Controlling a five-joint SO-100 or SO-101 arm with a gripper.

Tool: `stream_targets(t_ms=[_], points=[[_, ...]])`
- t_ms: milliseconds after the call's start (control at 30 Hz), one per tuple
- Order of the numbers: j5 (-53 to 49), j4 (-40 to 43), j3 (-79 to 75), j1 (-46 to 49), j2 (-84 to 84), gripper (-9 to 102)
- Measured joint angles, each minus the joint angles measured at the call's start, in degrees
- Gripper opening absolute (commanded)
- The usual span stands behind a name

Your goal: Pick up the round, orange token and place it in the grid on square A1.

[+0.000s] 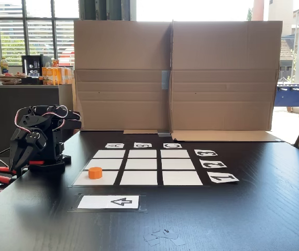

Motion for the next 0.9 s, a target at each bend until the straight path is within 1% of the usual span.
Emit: stream_targets(t_ms=[900], points=[[0.0, 0.1, 0.0, 0.0, 0.4, 0]])
